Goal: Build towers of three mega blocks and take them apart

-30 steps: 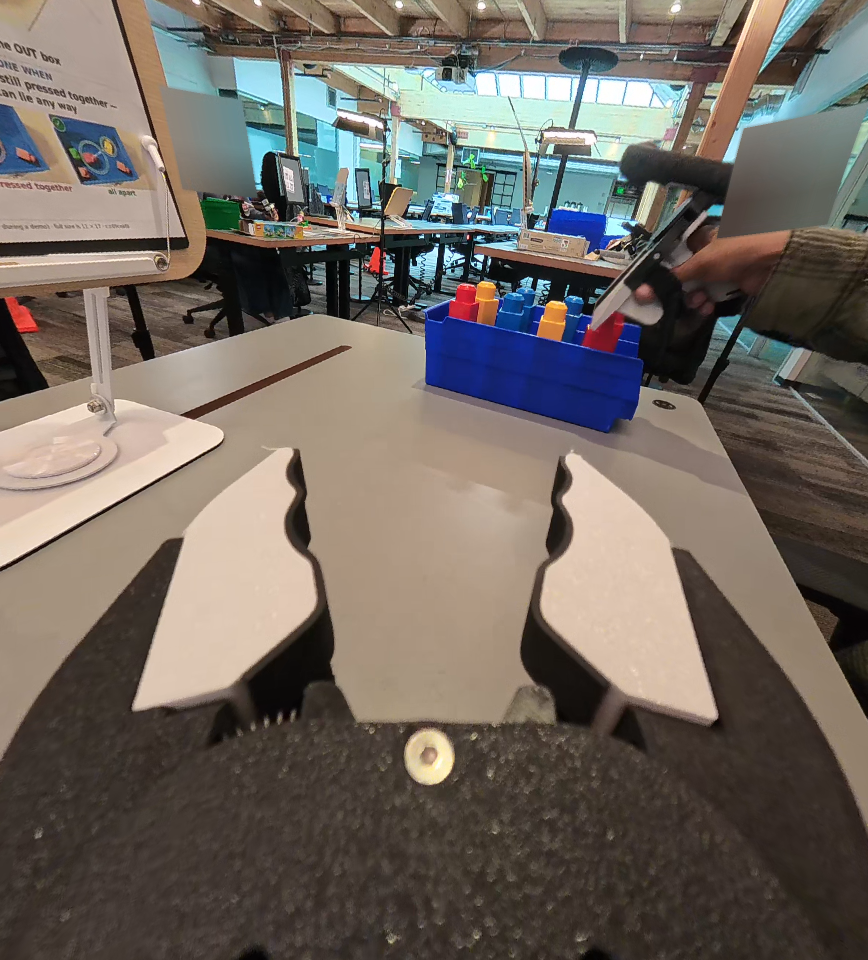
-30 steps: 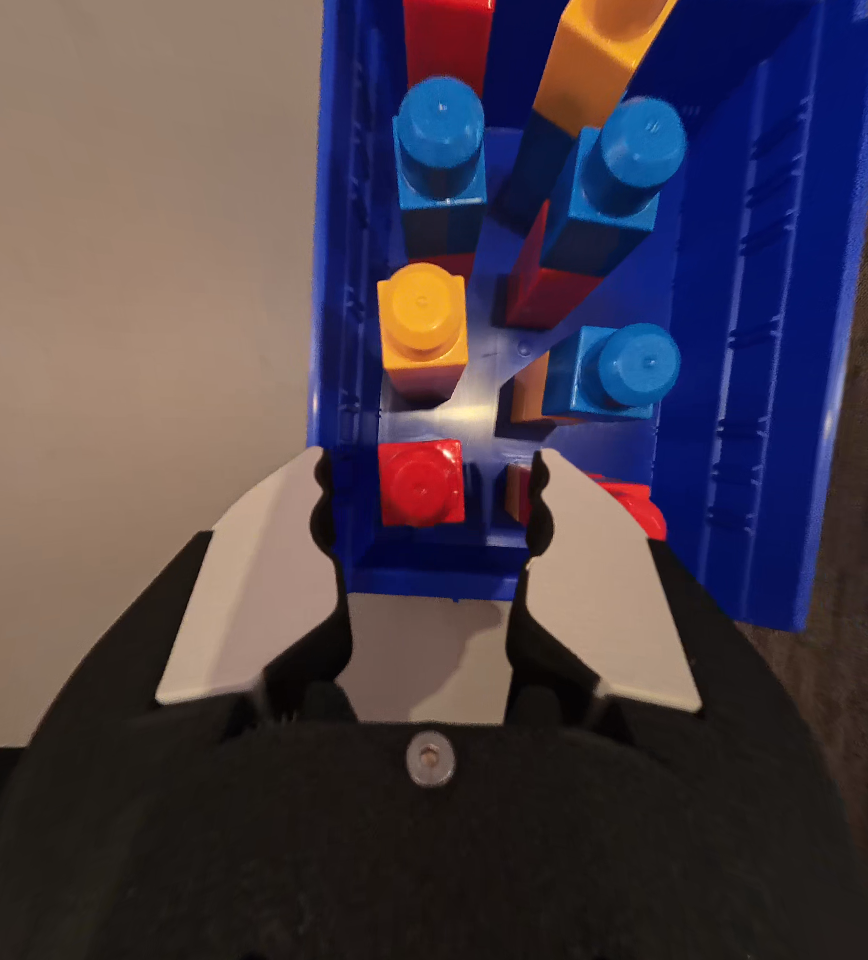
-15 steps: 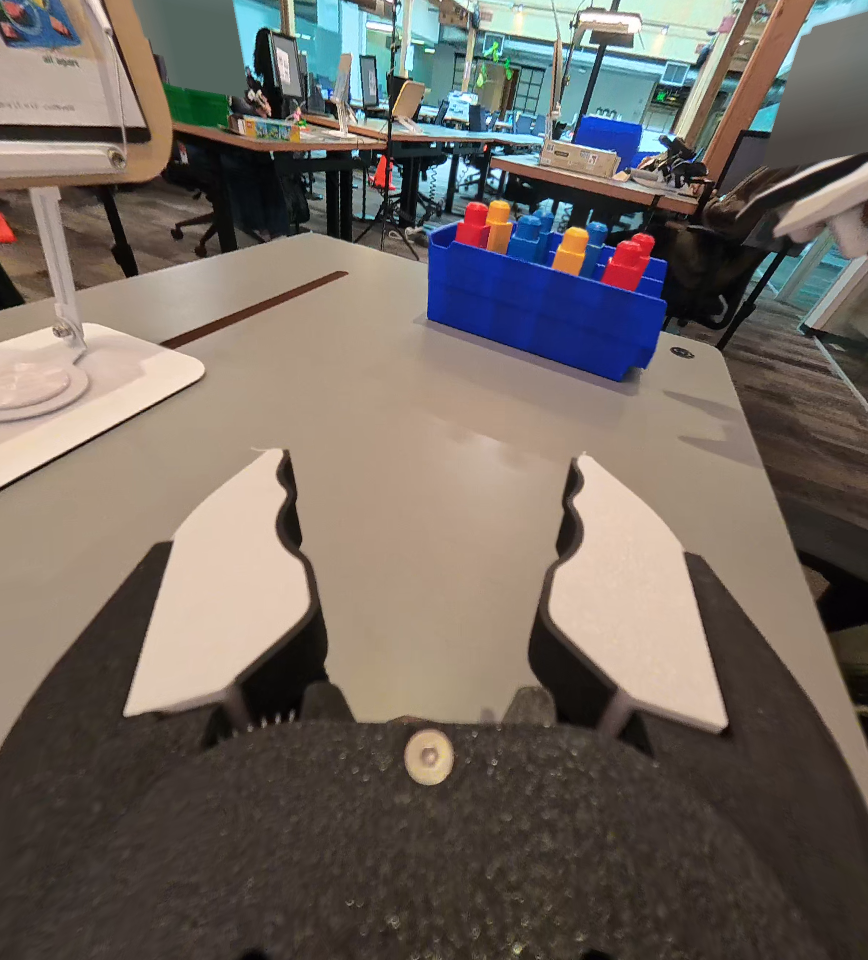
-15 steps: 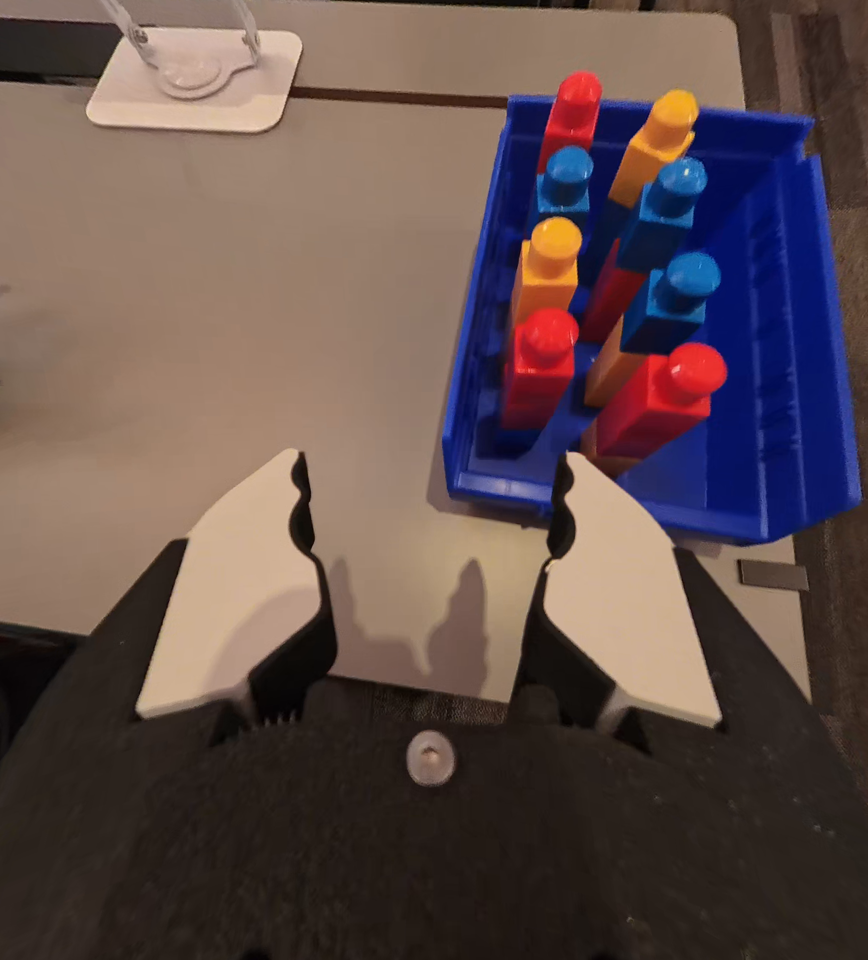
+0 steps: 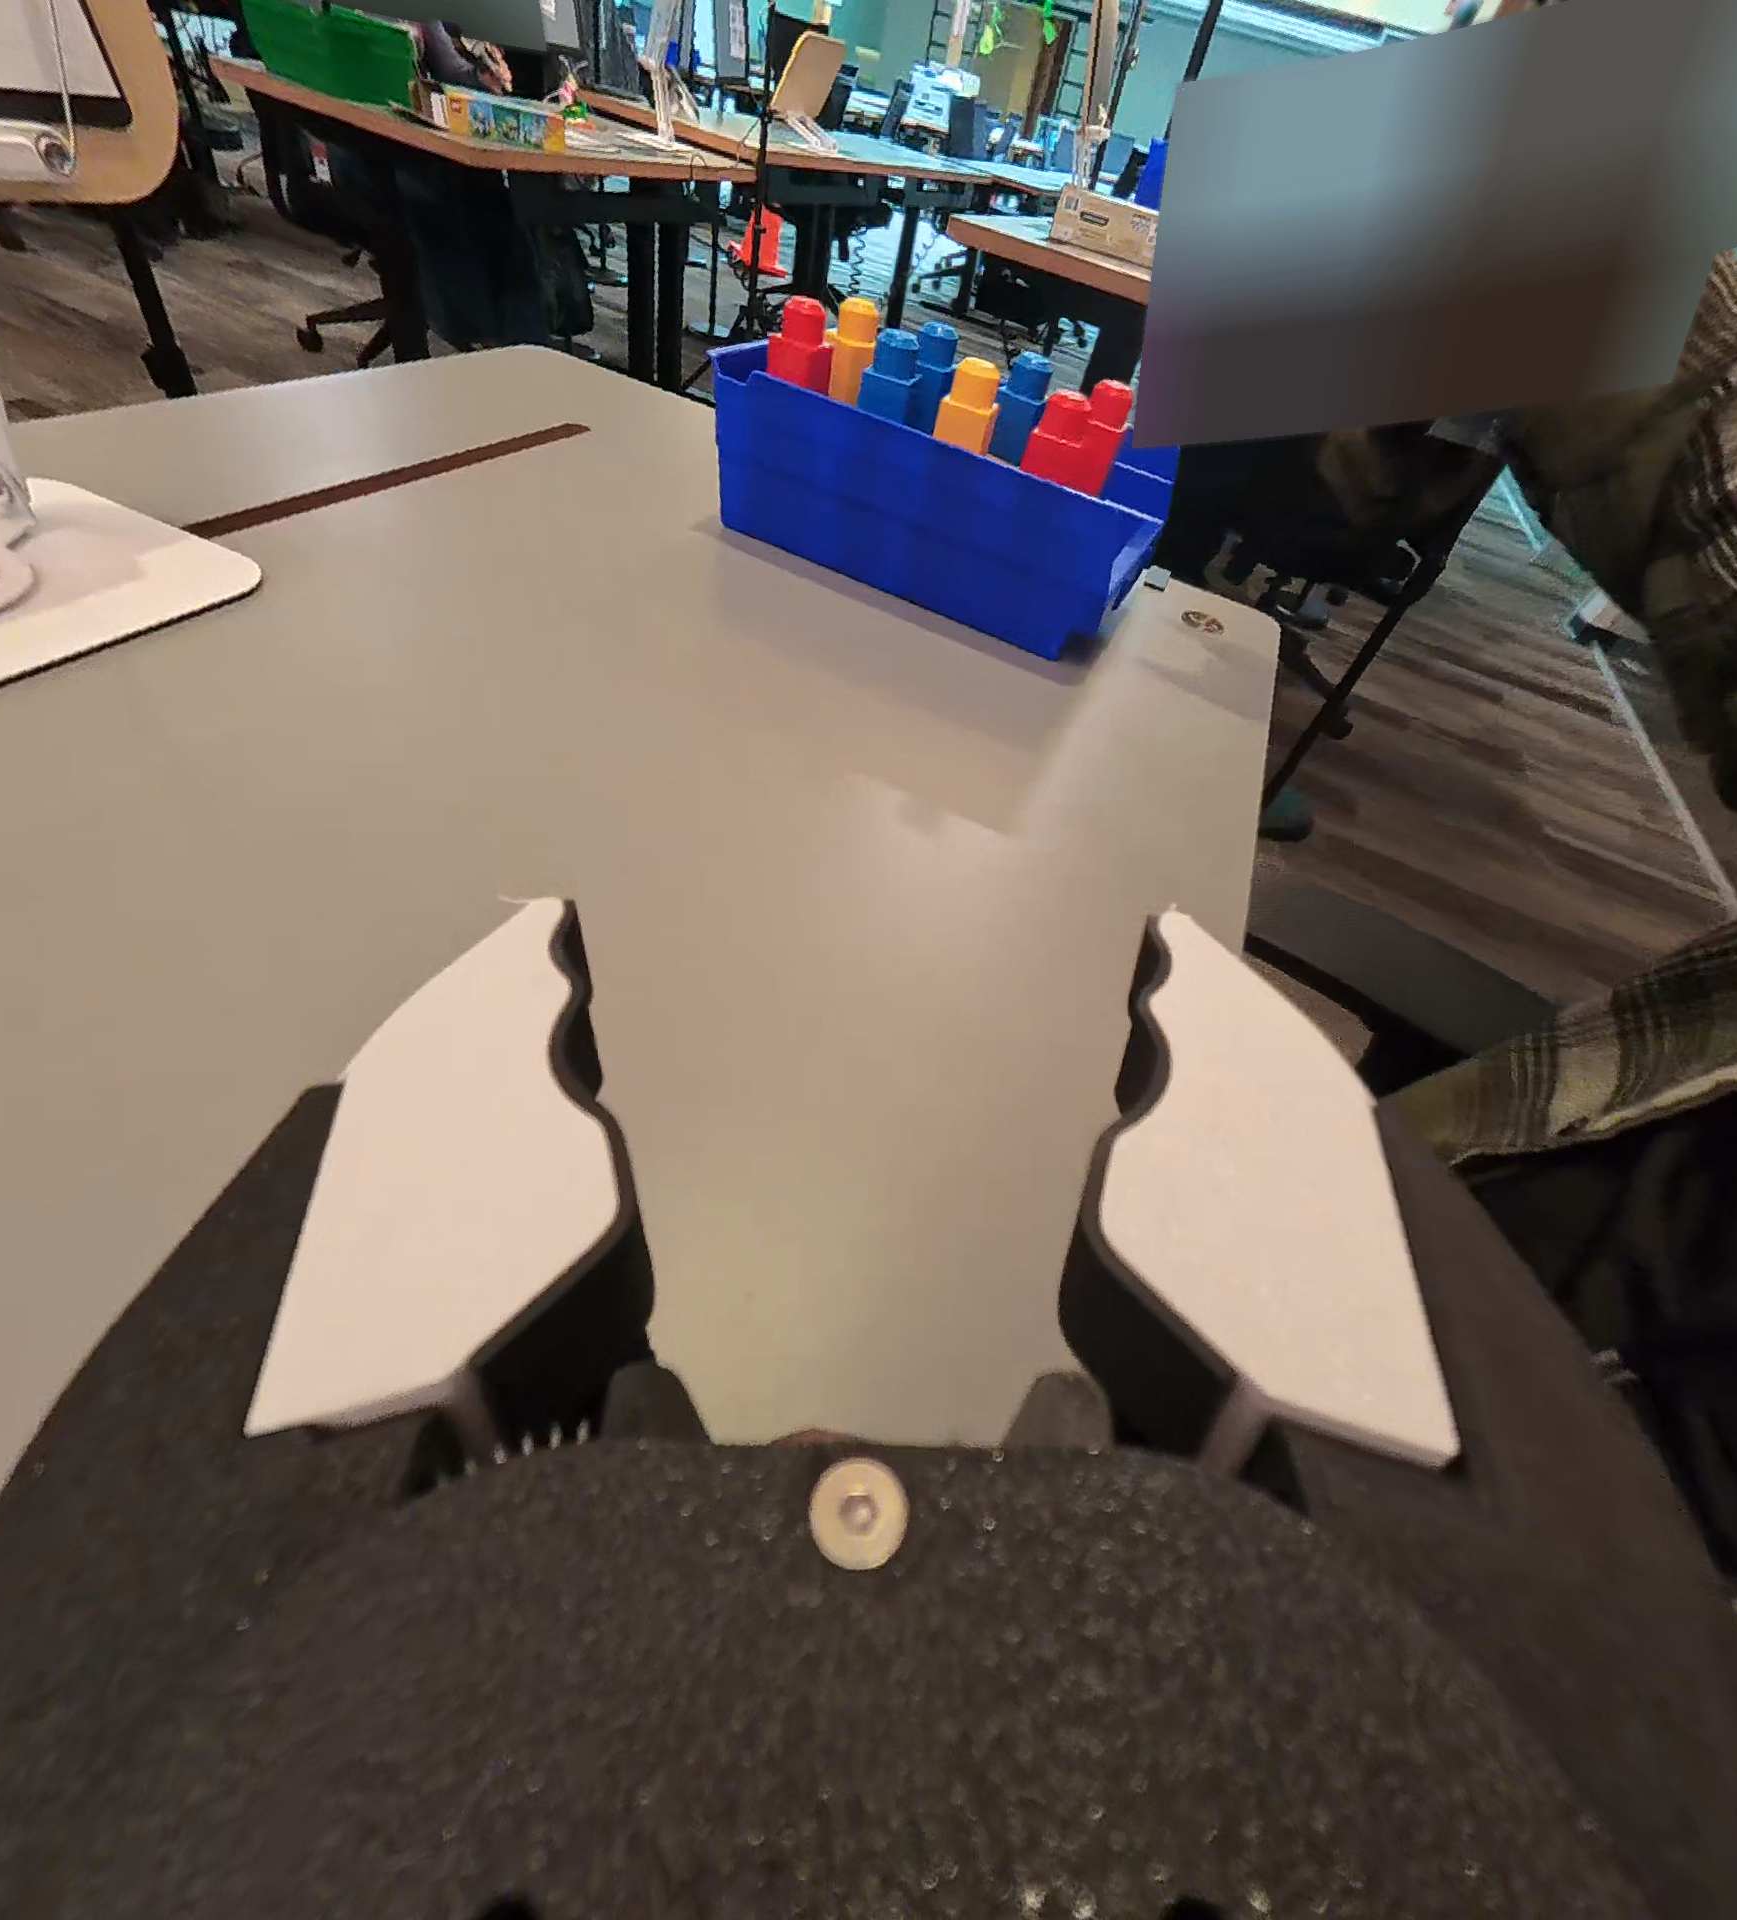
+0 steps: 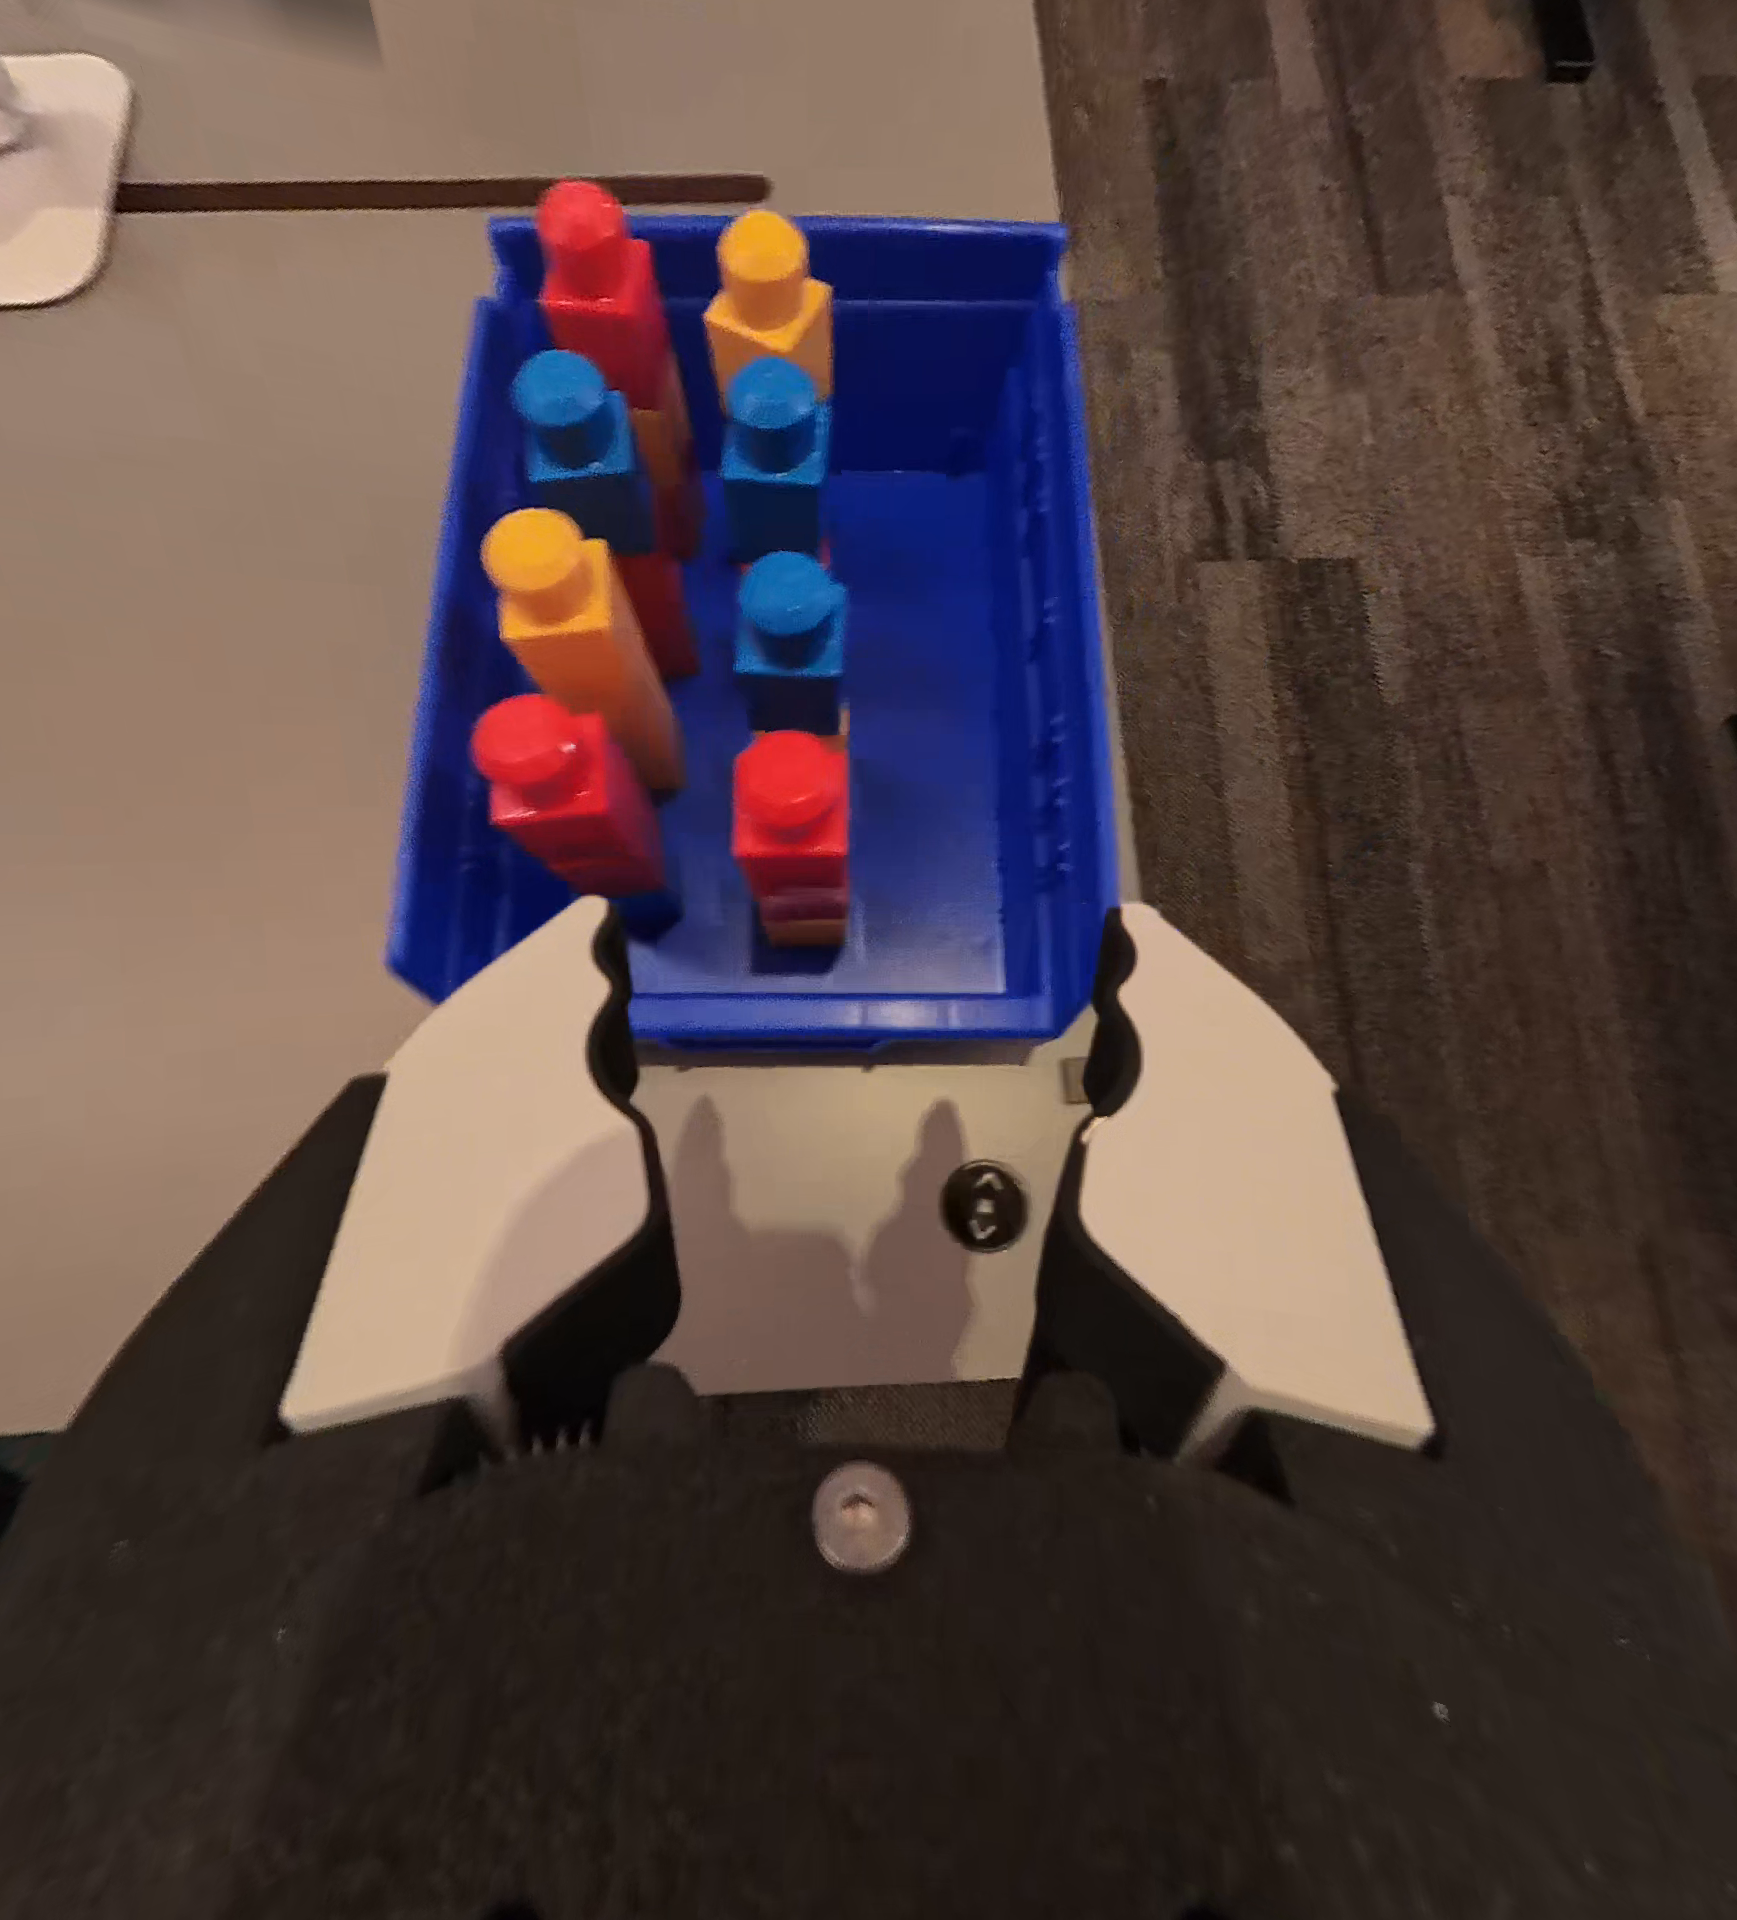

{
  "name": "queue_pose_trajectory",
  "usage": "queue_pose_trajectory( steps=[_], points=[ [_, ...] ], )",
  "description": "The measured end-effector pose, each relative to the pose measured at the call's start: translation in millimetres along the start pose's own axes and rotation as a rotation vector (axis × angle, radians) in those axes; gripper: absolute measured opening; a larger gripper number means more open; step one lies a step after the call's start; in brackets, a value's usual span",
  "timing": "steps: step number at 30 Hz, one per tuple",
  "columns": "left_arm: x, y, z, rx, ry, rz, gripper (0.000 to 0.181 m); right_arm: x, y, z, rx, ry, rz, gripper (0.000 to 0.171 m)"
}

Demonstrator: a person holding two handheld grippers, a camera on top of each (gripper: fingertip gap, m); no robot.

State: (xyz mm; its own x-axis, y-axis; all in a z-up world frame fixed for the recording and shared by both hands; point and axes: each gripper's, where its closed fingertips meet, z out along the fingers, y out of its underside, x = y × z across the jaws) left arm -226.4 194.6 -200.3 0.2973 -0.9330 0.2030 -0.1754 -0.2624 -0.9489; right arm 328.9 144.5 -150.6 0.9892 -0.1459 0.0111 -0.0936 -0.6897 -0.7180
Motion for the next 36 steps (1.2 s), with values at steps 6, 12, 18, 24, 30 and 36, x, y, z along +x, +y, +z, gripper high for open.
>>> queue_pose_trajectory(
  steps=[6,12,18,24,30,36],
  points=[
    [-6,-8,-22,0.024,-0.073,-0.039,0.098,42,-12,30,-0.096,0.045,0.013,0.083],
    [-19,-20,-47,0.066,-0.137,-0.053,0.098,58,-14,61,-0.15,0.036,-0.008,0.075],
    [-33,-22,-65,0.078,-0.205,-0.062,0.098,80,-4,114,-0.301,0.014,-0.016,0.072],
    [-38,-12,-65,0.045,-0.232,-0.082,0.098,86,4,158,-0.438,-0.035,-0.003,0.049],
    [-41,-15,-69,0.065,-0.24,-0.089,0.097,62,14,172,-0.548,-0.15,0.042,0.003],
    [-40,-10,-74,0.08,-0.237,-0.1,0.096,43,16,170,-0.572,-0.137,0.074,0.003]
  ],
)
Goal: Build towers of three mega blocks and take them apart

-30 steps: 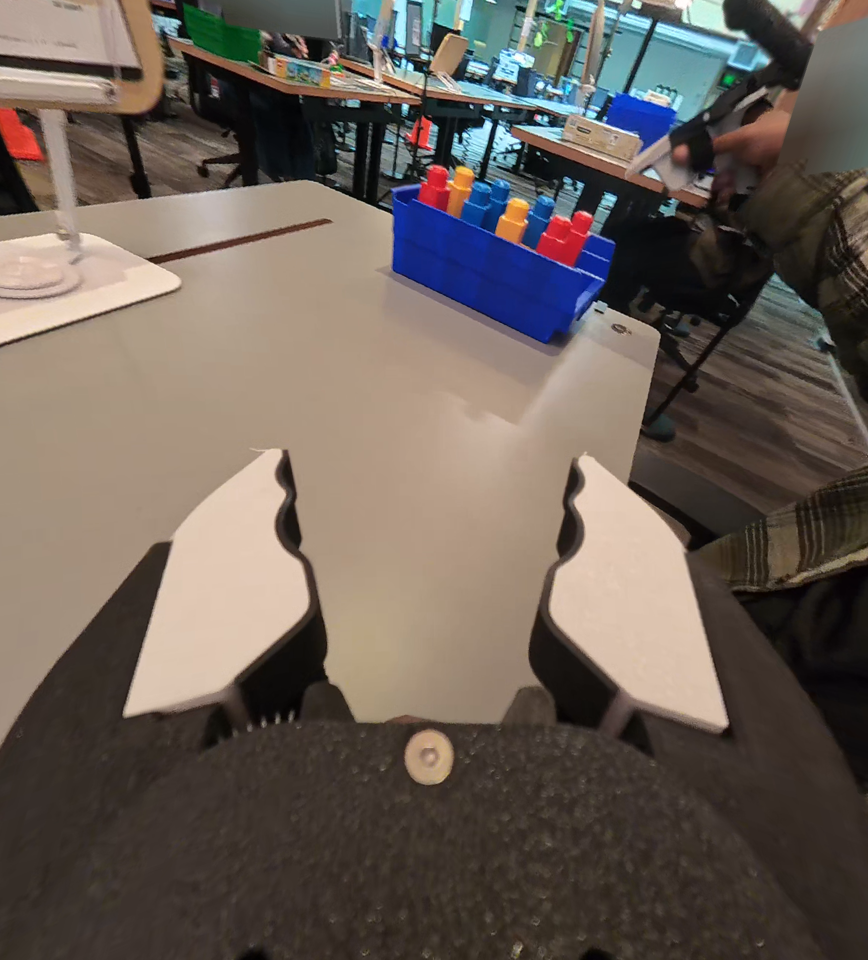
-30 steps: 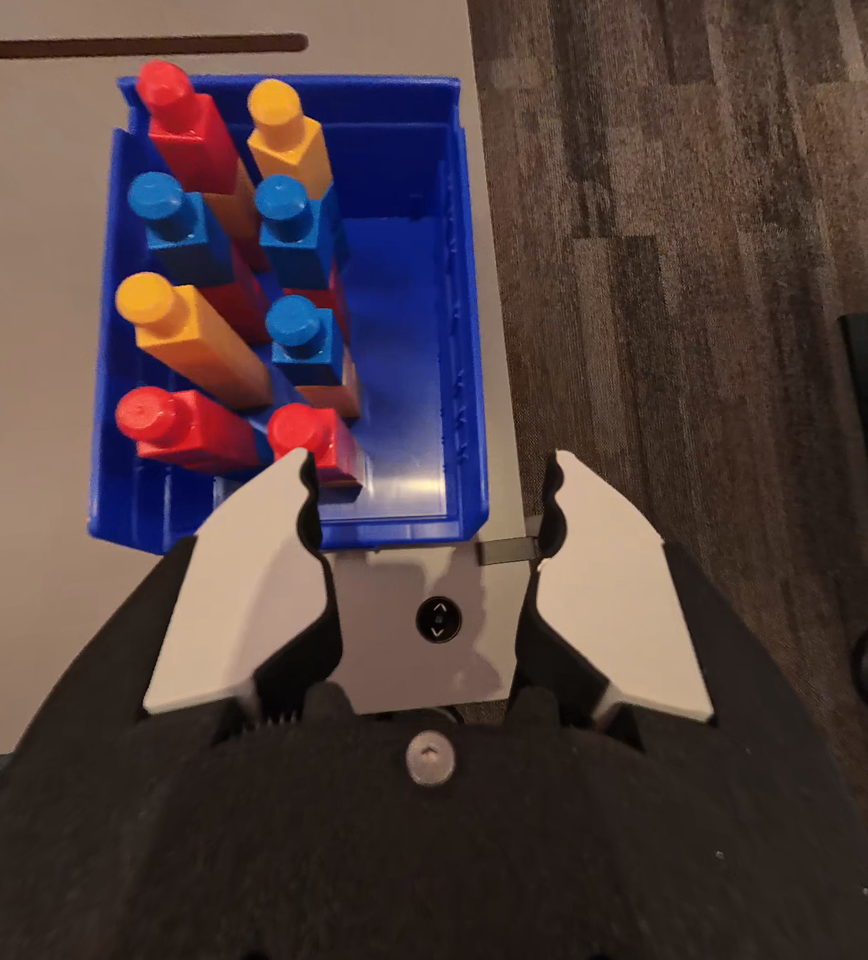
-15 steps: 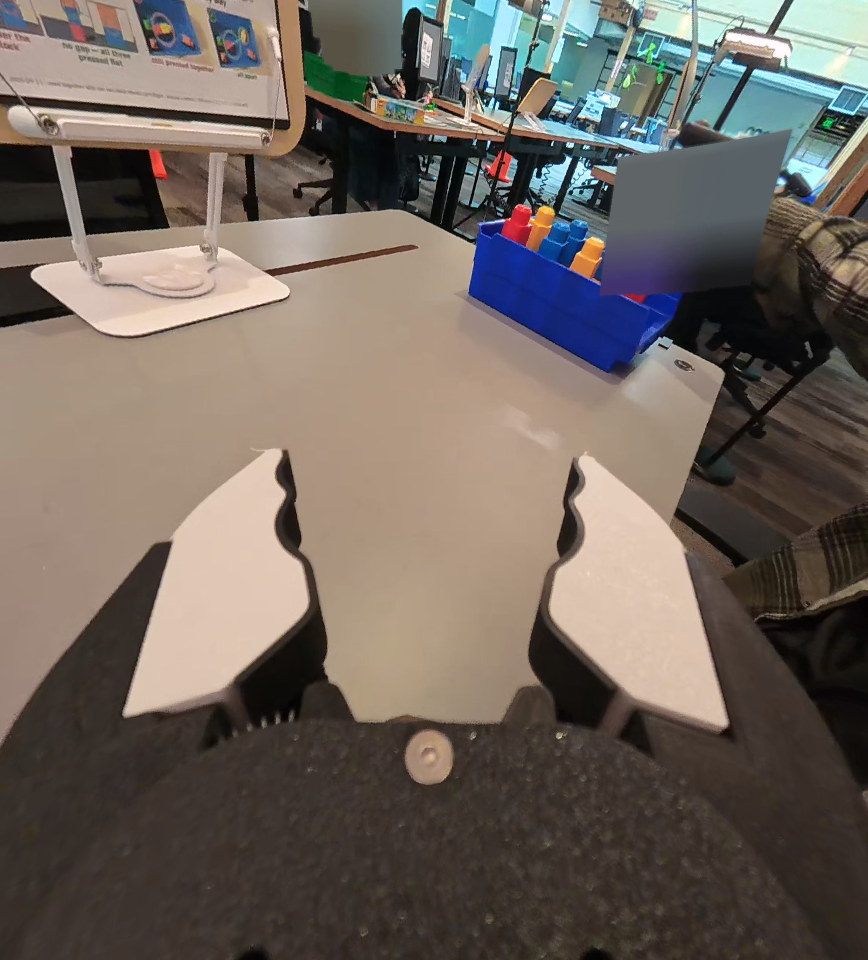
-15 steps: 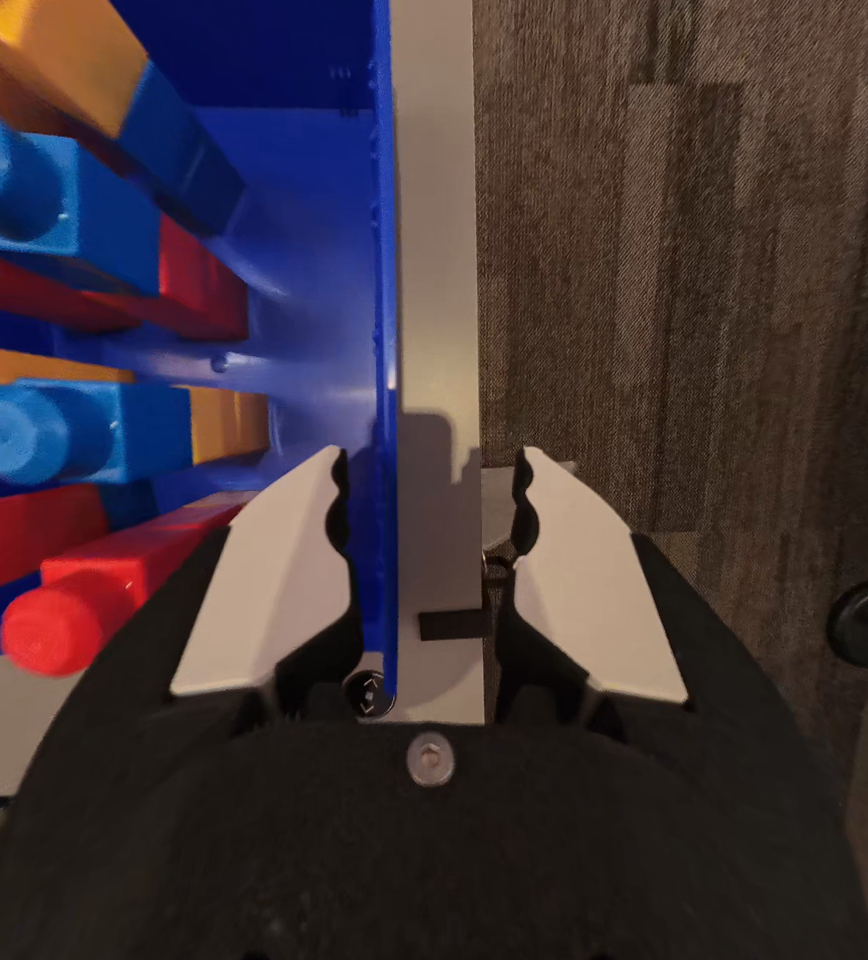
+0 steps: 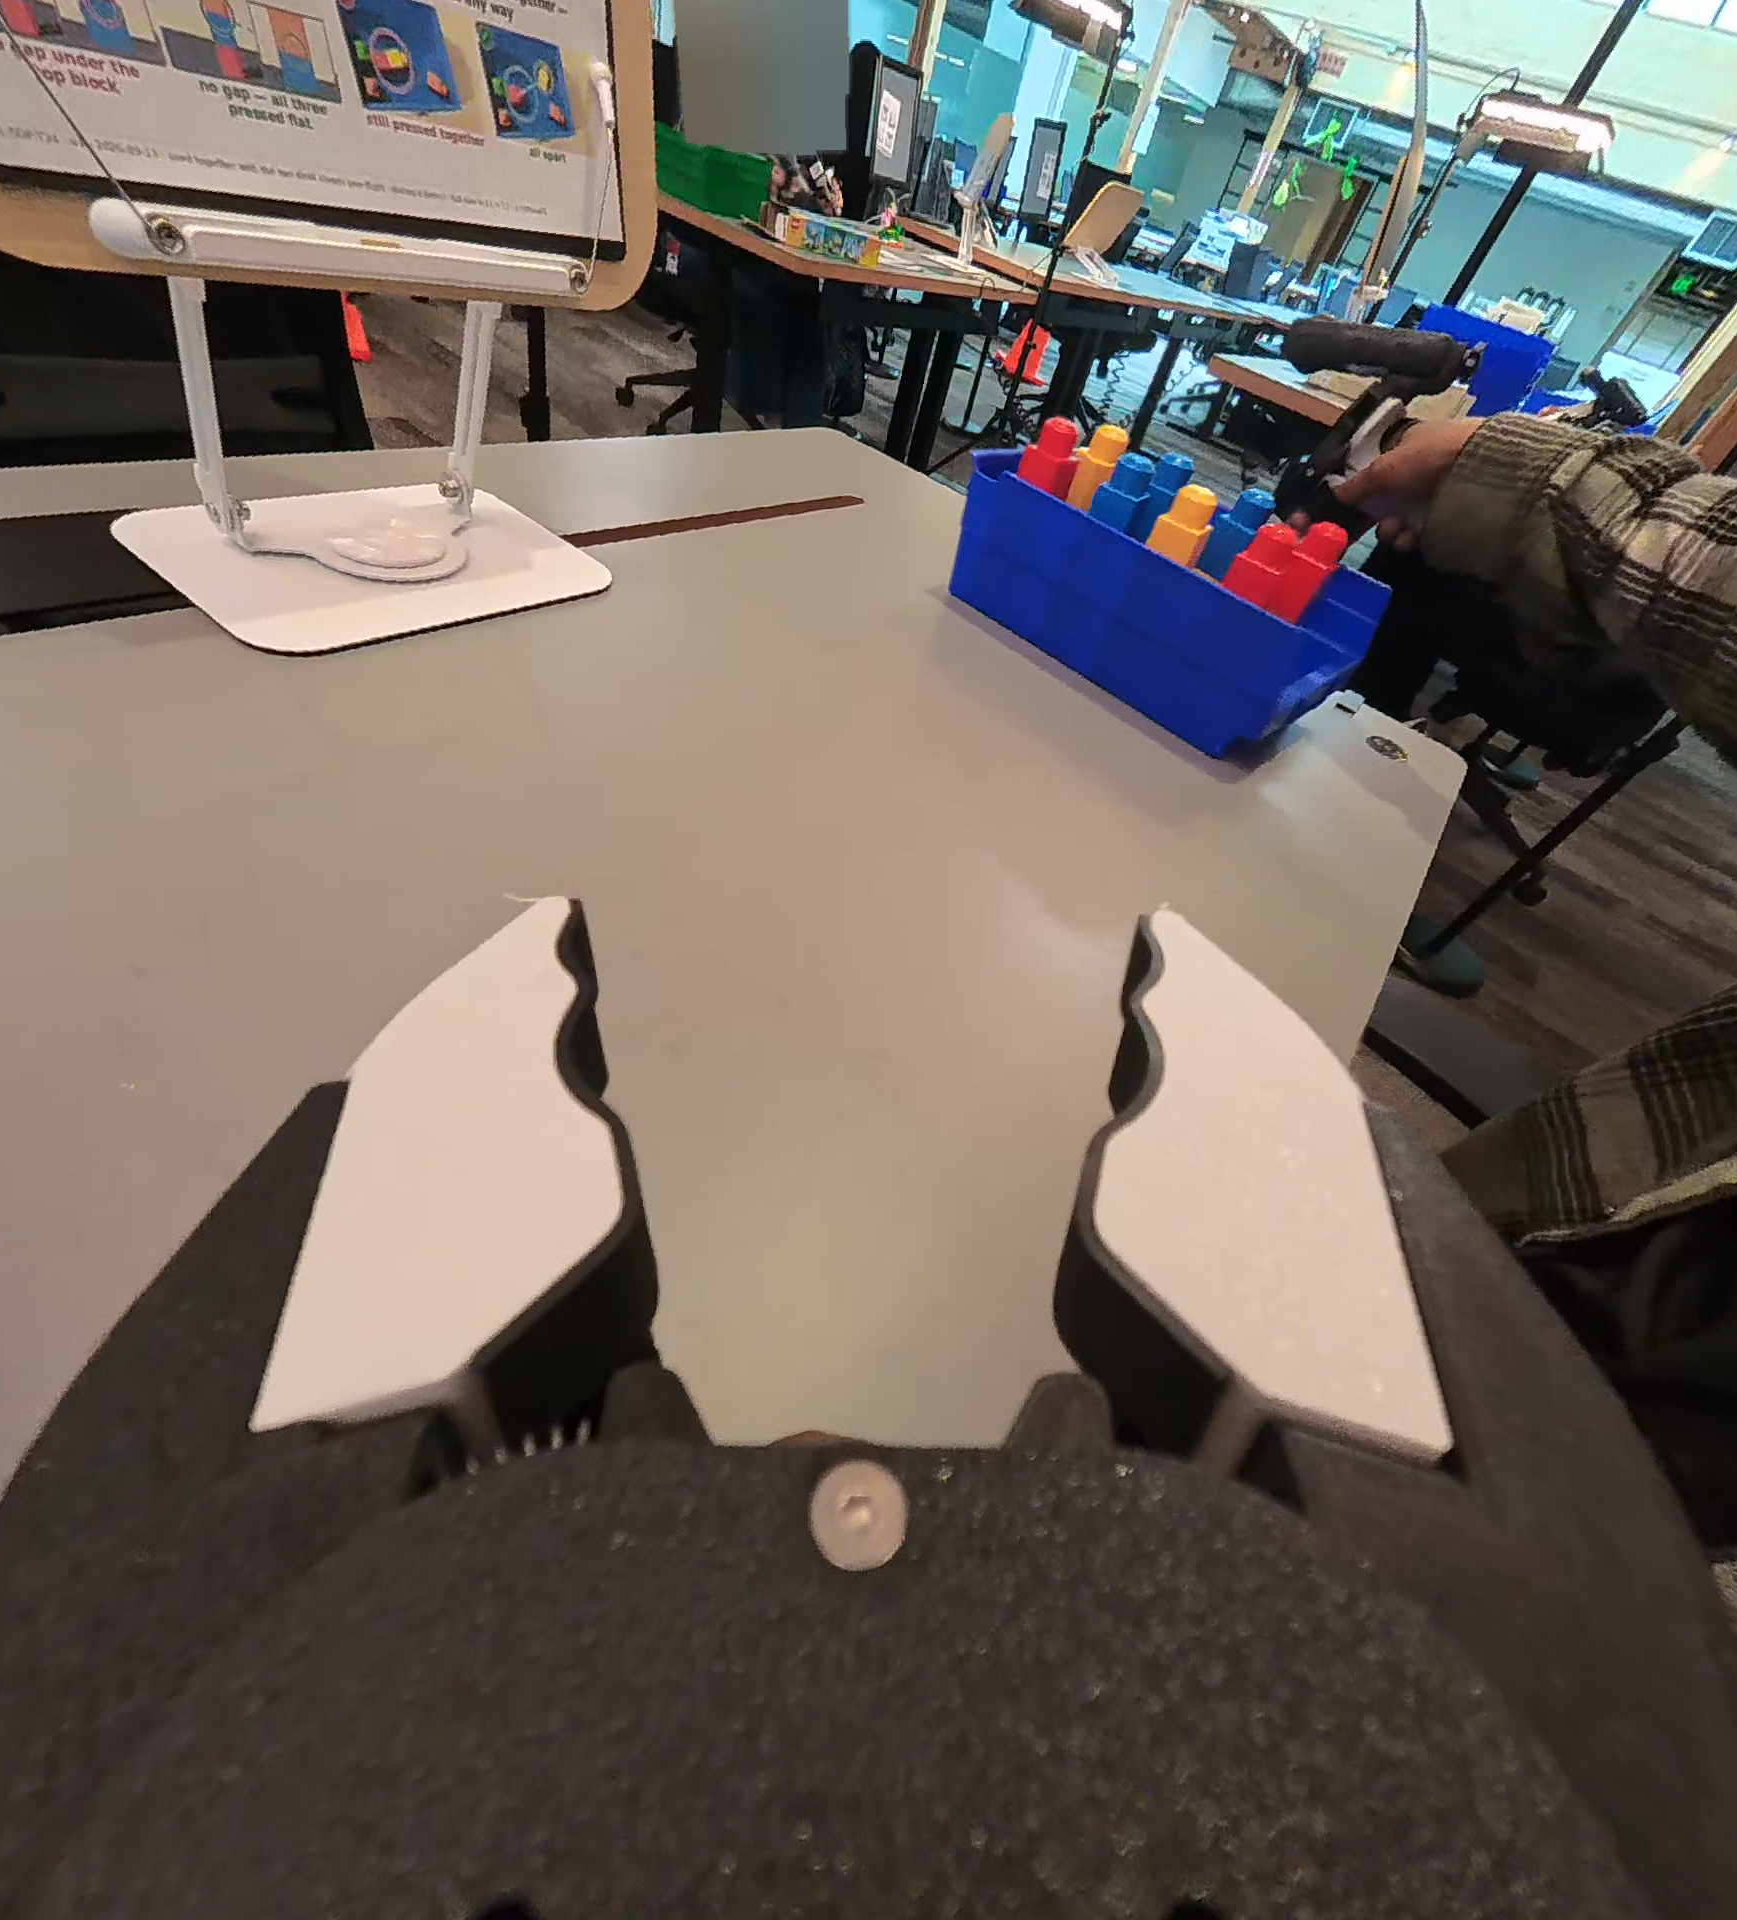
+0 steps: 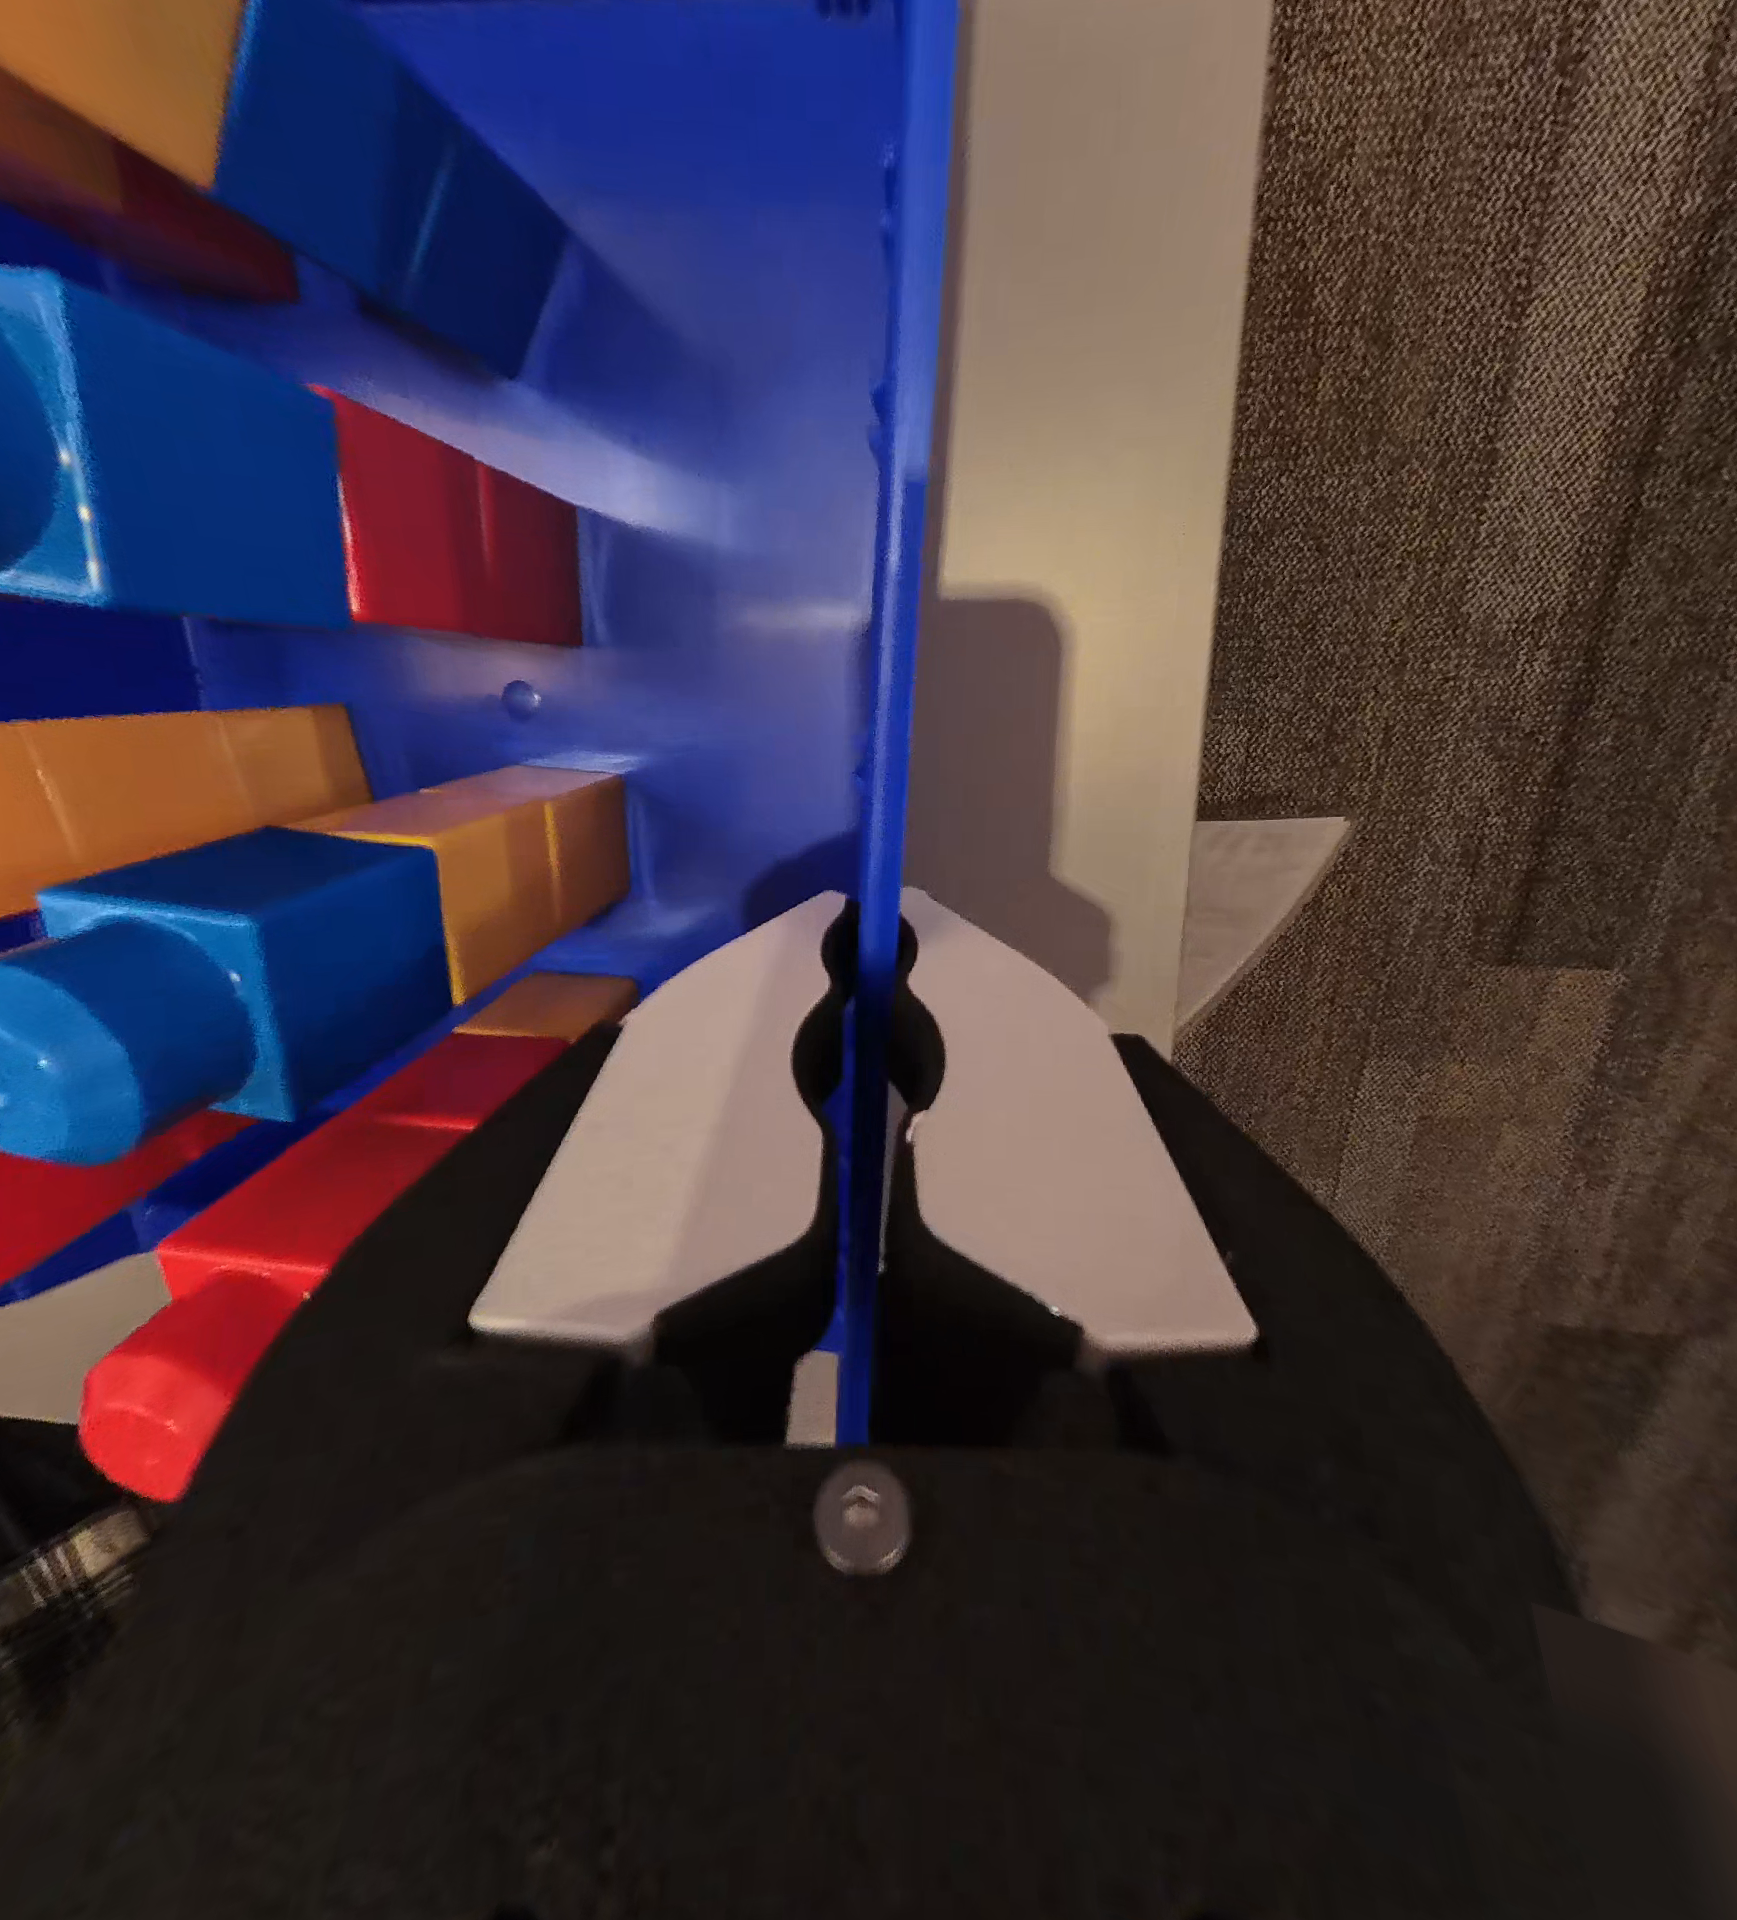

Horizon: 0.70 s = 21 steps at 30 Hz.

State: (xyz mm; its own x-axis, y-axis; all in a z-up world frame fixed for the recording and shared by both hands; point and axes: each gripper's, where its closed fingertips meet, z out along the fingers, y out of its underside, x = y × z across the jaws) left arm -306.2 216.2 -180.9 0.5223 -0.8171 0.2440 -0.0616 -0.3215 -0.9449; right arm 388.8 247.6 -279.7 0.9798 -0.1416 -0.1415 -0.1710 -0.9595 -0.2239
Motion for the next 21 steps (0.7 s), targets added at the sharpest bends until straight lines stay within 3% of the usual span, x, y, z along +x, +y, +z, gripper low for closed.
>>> queue_pose_trajectory(
  steps=[11,21],
  points=[
    [5,2,-31,0.043,-0.019,0.001,0.095,-69,-7,11,0.02,-0.018,-0.032,0.003],
    [6,3,-58,0.077,-0.039,-0.011,0.094,-185,-5,27,-0.007,-0.038,-0.069,0.003]
  ],
)
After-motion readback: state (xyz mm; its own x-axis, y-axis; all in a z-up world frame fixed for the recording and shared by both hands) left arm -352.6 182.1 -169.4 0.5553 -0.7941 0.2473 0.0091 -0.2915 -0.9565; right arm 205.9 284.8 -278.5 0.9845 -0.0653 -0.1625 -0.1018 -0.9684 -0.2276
